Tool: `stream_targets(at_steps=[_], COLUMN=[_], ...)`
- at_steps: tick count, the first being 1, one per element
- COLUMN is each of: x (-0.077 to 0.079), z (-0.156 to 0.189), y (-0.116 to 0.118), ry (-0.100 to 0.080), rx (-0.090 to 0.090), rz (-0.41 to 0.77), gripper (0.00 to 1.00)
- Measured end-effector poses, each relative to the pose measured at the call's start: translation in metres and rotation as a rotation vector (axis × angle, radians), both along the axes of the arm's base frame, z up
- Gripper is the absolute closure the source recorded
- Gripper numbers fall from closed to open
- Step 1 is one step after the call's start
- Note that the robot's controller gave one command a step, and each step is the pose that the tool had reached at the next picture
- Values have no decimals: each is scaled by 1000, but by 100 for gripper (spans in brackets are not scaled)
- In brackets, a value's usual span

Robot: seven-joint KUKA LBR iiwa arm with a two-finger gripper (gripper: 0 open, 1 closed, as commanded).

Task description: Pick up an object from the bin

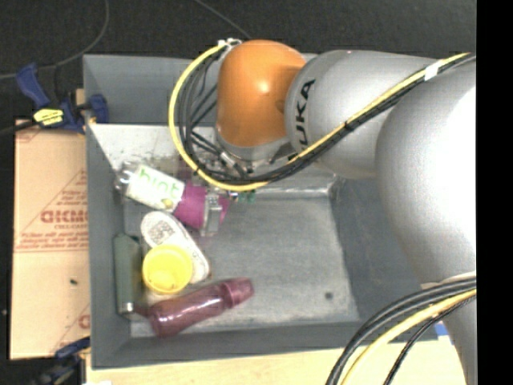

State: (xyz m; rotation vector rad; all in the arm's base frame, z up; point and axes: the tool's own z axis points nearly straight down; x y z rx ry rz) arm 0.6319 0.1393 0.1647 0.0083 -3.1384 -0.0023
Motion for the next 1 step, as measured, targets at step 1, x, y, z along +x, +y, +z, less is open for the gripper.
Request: stream_targets(at_steps=[1], x=[1], z=[5], y=[-1], ry=[-7], rx=[1], rz=[-3], gripper=[0])
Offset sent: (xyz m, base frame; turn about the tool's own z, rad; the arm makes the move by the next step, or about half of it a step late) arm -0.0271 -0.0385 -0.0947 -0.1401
